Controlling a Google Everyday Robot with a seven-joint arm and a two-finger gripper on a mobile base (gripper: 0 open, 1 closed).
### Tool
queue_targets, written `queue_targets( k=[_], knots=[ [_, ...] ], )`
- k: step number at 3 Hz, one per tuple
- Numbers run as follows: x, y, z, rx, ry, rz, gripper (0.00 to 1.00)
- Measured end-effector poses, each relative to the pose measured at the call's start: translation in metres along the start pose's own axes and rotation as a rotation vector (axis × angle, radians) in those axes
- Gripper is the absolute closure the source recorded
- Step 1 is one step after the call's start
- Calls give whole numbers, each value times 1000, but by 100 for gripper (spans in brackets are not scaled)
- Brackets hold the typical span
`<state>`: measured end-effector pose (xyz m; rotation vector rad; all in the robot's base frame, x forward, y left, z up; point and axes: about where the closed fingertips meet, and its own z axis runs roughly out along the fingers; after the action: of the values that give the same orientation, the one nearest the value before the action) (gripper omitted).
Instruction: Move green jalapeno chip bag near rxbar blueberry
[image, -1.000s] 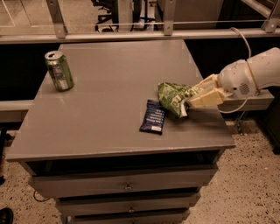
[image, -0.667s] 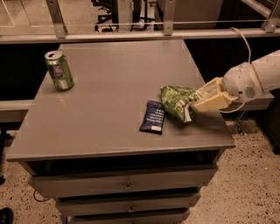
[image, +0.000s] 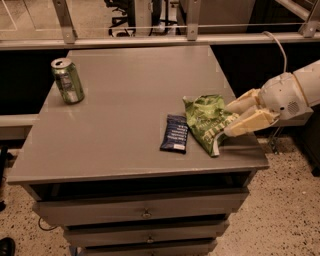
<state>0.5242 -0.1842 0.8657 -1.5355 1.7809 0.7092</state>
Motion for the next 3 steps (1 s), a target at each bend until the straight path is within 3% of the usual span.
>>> queue_targets(
  k=[1, 2, 3],
  knots=[
    [-2, 2, 0, -11, -3, -12, 0],
    [-4, 2, -2, -15, -5, -21, 0],
    [0, -9, -36, 59, -12, -10, 0]
  ],
)
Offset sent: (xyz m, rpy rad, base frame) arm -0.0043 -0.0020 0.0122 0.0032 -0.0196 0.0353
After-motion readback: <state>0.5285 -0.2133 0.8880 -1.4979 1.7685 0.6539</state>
